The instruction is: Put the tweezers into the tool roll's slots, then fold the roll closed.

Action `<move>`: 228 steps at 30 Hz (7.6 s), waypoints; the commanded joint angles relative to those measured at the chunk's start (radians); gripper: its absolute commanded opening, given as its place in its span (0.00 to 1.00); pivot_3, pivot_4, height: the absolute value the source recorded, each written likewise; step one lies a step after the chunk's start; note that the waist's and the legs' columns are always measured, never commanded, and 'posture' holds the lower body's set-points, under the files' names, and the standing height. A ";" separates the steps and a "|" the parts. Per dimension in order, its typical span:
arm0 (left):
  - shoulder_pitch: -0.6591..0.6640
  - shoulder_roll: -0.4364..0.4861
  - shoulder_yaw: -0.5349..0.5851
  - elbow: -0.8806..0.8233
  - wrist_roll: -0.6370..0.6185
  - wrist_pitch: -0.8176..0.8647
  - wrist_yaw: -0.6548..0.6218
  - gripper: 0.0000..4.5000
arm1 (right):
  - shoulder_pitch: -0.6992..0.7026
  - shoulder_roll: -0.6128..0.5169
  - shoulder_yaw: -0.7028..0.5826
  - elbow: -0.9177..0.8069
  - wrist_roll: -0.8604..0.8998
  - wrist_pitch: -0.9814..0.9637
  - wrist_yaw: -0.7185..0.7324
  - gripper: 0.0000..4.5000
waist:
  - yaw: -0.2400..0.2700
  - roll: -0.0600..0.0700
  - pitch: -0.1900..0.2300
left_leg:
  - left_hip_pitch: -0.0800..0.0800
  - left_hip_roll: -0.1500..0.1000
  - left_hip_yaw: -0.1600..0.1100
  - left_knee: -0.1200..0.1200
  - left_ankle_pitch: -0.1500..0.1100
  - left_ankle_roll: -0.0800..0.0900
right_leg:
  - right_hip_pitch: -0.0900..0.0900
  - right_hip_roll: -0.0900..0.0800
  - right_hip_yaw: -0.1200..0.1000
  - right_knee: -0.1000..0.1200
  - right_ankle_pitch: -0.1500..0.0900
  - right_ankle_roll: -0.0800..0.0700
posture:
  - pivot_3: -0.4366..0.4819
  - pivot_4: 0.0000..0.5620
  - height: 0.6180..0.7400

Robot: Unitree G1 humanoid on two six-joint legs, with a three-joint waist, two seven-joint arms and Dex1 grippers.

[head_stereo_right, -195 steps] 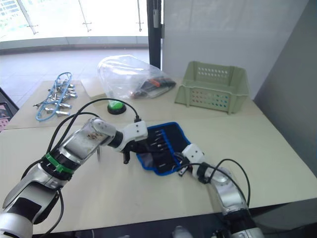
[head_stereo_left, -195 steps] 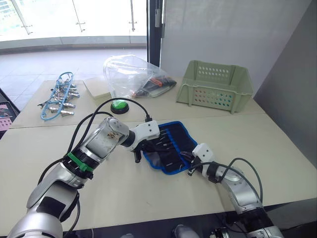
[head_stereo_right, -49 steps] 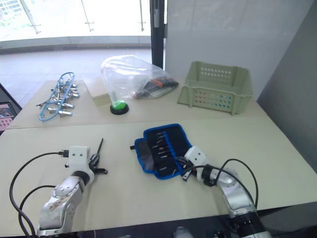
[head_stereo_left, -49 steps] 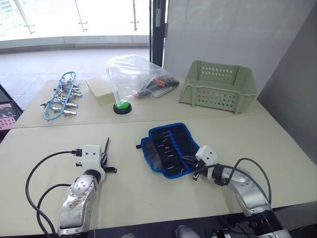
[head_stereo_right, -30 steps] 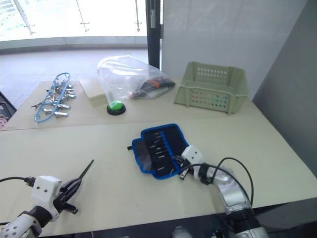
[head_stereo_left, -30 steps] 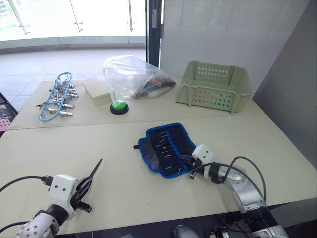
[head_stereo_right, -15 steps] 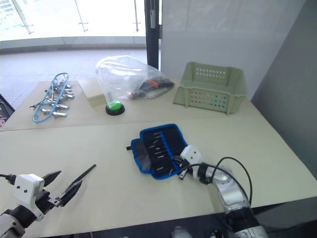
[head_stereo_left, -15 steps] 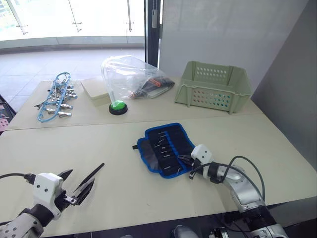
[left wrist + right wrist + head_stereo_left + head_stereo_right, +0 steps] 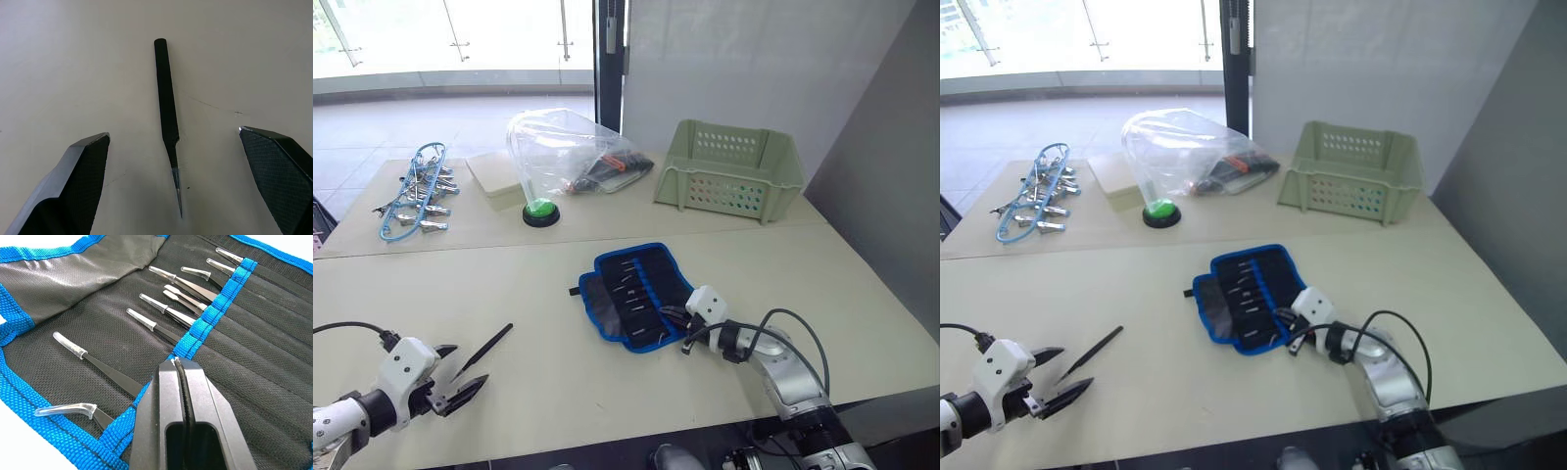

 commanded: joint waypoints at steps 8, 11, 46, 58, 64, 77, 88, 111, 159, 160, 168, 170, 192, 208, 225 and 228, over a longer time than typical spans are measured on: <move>-0.064 0.019 -0.066 0.081 0.009 0.007 -0.052 0.74 | 0.055 0.018 0.085 0.031 -0.030 0.030 0.013 0.00 | 0.005 0.002 -0.001 | 0.001 -0.001 0.000 0.000 0.000 0.000 | 0.001 -0.001 0.000 0.000 0.000 0.000 | 0.48 0.27 1.00; -0.082 0.017 -0.074 0.094 0.008 0.014 -0.052 0.53 | 0.055 0.017 0.083 0.031 -0.031 0.029 0.012 0.00 | 0.005 0.003 -0.001 | 0.001 0.000 0.000 0.000 0.000 0.000 | 0.001 -0.001 0.000 0.001 0.000 0.000 | 0.48 0.27 1.00; -0.544 0.122 -0.232 -0.104 -0.144 0.290 -0.096 0.01 | 0.130 -0.049 -0.078 -0.311 0.134 0.151 -0.018 0.00 | 0.031 0.007 0.003 | -0.031 -0.006 -0.001 0.004 0.001 -0.002 | -0.034 -0.007 -0.001 0.011 0.001 0.000 | 0.48 0.27 1.00; -0.841 0.099 -0.509 -0.082 -0.093 0.391 -0.163 0.01 | 0.205 -0.039 -0.068 -0.455 0.160 0.244 -0.104 0.00 | 0.034 0.011 0.006 | -0.034 -0.007 -0.001 0.016 0.001 -0.002 | -0.032 -0.005 -0.001 0.015 0.001 0.002 | 0.48 0.27 1.00; -0.962 0.025 -0.668 0.013 0.005 0.359 -0.206 0.01 | 0.259 -0.056 -0.012 -0.380 0.090 0.226 -0.129 0.00 | 0.039 0.011 0.006 | -0.033 -0.008 -0.001 0.020 0.001 -0.001 | -0.028 -0.005 -0.001 0.015 0.002 0.004 | 0.48 0.27 1.00; -1.079 -0.103 -0.842 0.133 0.170 0.337 -0.236 0.01 | 0.276 -0.066 -0.002 -0.358 0.080 0.216 -0.150 0.00 | 0.040 0.011 0.006 | -0.033 -0.008 -0.002 0.026 0.001 -0.001 | -0.026 -0.004 -0.001 0.016 0.003 0.005 | 0.48 0.27 1.00; -1.098 -0.144 -0.909 0.150 0.242 0.383 -0.254 0.01 | 0.274 -0.067 0.005 -0.353 0.081 0.218 -0.158 0.00 | 0.039 0.011 0.005 | -0.033 -0.009 -0.002 0.029 0.001 -0.001 | -0.024 -0.004 -0.001 0.017 0.004 0.006 | 0.48 0.27 1.00; -1.177 -0.258 -0.913 0.241 0.312 0.414 -0.195 0.01 | 0.256 -0.065 0.021 -0.339 0.084 0.219 -0.158 0.00 | 0.042 0.011 0.005 | -0.029 -0.009 -0.003 0.037 0.000 0.001 | -0.016 -0.004 -0.001 0.017 0.005 0.008 | 0.48 0.27 1.00; -0.991 -0.183 -0.464 -0.005 0.057 0.506 -0.195 1.00 | 0.186 -0.075 -0.011 -0.312 0.131 0.148 -0.077 0.00 | 0.056 0.015 0.007 | -0.022 -0.021 -0.016 0.037 0.000 0.001 | 0.001 -0.008 0.006 0.011 0.002 0.019 | 0.48 0.27 1.00; -0.949 -0.154 -0.438 -0.014 0.049 0.484 -0.199 1.00 | 0.176 -0.069 -0.015 -0.349 0.148 0.162 -0.078 0.00 | 0.057 0.015 0.007 | -0.023 -0.021 -0.017 0.037 0.000 0.001 | 0.001 -0.008 0.005 0.011 0.002 0.019 | 0.48 0.27 1.00; -0.630 -0.055 -0.214 -0.094 -0.077 0.391 -0.196 1.00 | 0.065 -0.086 -0.017 -0.542 0.270 0.332 -0.041 0.00 | 0.060 0.019 0.010 | -0.039 -0.022 -0.022 0.038 0.001 -0.001 | -0.018 -0.009 0.003 0.015 0.003 0.017 | 0.48 0.27 1.00; -0.551 -0.053 -0.185 -0.109 -0.080 0.361 -0.187 1.00 | 0.025 -0.106 0.023 -0.540 0.231 0.329 -0.030 0.12 | 0.061 0.020 0.011 | -0.039 -0.022 -0.022 0.038 0.002 -0.002 | -0.017 -0.010 0.002 0.015 0.003 0.017 | 0.48 0.27 1.00; -0.415 0.008 -0.233 -0.136 -0.106 0.311 -0.114 1.00 | -0.144 -0.057 0.277 -0.341 -0.068 0.250 -0.052 0.93 | 0.054 0.020 0.011 | -0.039 -0.022 -0.020 0.037 0.002 -0.002 | -0.020 -0.009 0.003 0.015 0.004 0.016 | 0.48 0.27 1.00; -0.524 0.061 -0.402 -0.017 0.041 0.132 -0.177 1.00 | -0.104 -0.079 0.251 -0.378 -0.115 0.139 -0.040 0.01 | 0.057 0.020 0.011 | -0.048 -0.022 -0.020 0.037 0.003 -0.004 | -0.029 -0.009 0.003 0.017 0.004 0.014 | 0.48 0.27 1.00; -1.041 -0.095 -0.729 0.543 0.430 -0.555 -0.182 1.00 | 0.060 -0.196 0.122 -0.477 0.040 -0.040 0.106 0.01 | 0.057 0.020 0.011 | -0.048 -0.022 -0.019 0.039 0.003 -0.003 | -0.028 -0.007 0.003 0.017 0.005 0.014 | 0.48 0.27 1.00; -1.097 -0.135 -0.752 0.618 0.454 -0.636 -0.174 1.00 | 0.063 -0.189 0.123 -0.480 0.033 -0.033 0.097 0.01 | 0.058 0.020 0.011 | -0.048 -0.022 -0.019 0.040 0.003 -0.003 | -0.028 -0.008 0.003 0.017 0.005 0.014 | 0.48 0.27 1.00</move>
